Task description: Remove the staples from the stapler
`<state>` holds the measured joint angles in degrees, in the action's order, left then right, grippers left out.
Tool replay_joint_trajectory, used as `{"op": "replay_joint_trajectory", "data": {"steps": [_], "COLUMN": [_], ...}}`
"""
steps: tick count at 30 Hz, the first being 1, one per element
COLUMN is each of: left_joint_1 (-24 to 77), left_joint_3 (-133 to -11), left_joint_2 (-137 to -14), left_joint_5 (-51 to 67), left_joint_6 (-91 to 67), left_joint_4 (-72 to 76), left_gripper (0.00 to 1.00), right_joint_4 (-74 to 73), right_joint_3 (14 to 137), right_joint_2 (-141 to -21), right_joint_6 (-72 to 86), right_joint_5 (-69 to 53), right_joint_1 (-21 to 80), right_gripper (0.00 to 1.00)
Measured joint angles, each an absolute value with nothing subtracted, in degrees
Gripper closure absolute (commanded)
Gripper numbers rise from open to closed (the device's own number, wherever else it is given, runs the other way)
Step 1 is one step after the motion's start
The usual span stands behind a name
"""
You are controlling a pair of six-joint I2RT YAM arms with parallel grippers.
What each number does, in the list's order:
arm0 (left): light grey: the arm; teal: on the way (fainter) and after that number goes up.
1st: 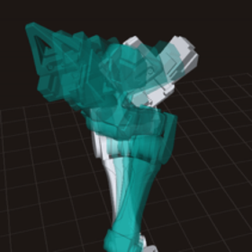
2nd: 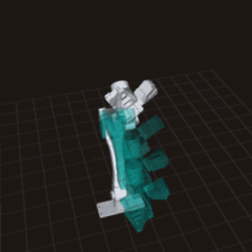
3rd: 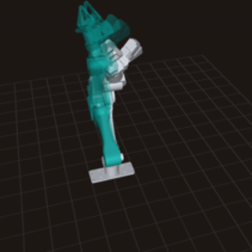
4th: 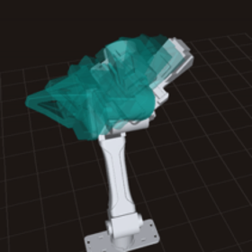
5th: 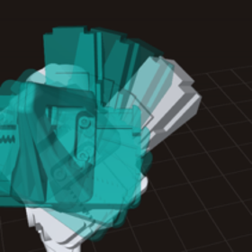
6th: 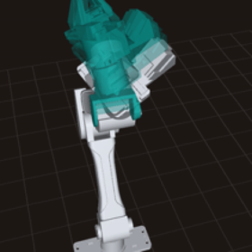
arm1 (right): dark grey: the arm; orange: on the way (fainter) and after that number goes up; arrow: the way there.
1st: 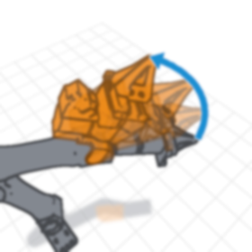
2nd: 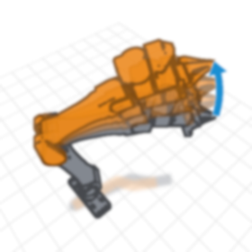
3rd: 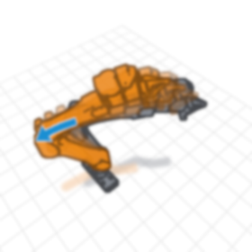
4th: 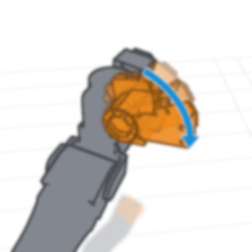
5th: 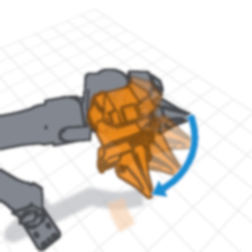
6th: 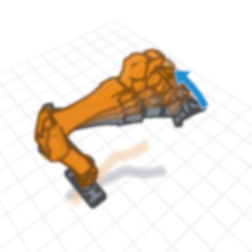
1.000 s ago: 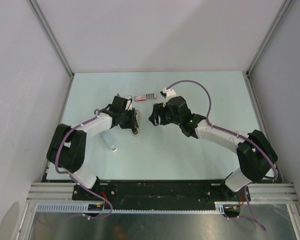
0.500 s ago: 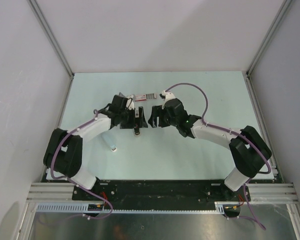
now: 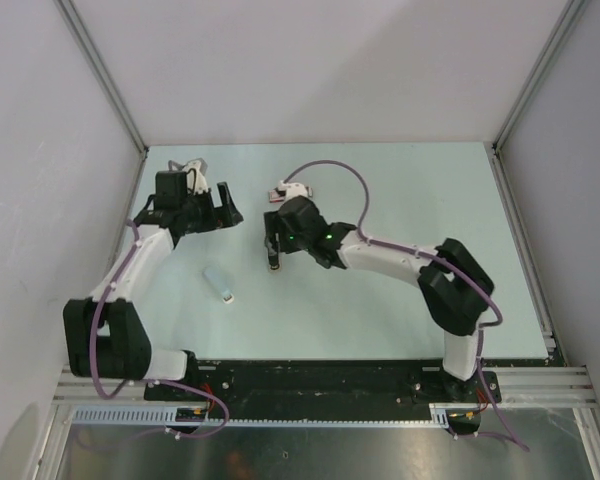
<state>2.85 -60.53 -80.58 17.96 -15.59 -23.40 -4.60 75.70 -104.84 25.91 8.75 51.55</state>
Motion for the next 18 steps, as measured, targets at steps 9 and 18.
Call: {"op": "replay_joint_trajectory", "data": {"steps": [9, 18], "left_joint_1": [2.81, 1.45], "left_joint_3": [-57.41, -54.06], "left_joint_2": [-68.69, -66.89], "left_joint_5": [3.42, 1.02], "left_joint_6": [-7.4, -5.26], "left_joint_4": [-25.02, -26.7], "left_gripper": [0.09, 0.16], "right_joint_4": [-16.38, -23.57], "right_joint_3": [97.14, 101.91], "right_joint_2": [-122.65, -125.12], "right_joint_6": [25.93, 25.85], "right_joint_5": [16.03, 23.77], "right_joint_1": [56.21, 58.33], "right_gripper": [0.33, 0.33]}}
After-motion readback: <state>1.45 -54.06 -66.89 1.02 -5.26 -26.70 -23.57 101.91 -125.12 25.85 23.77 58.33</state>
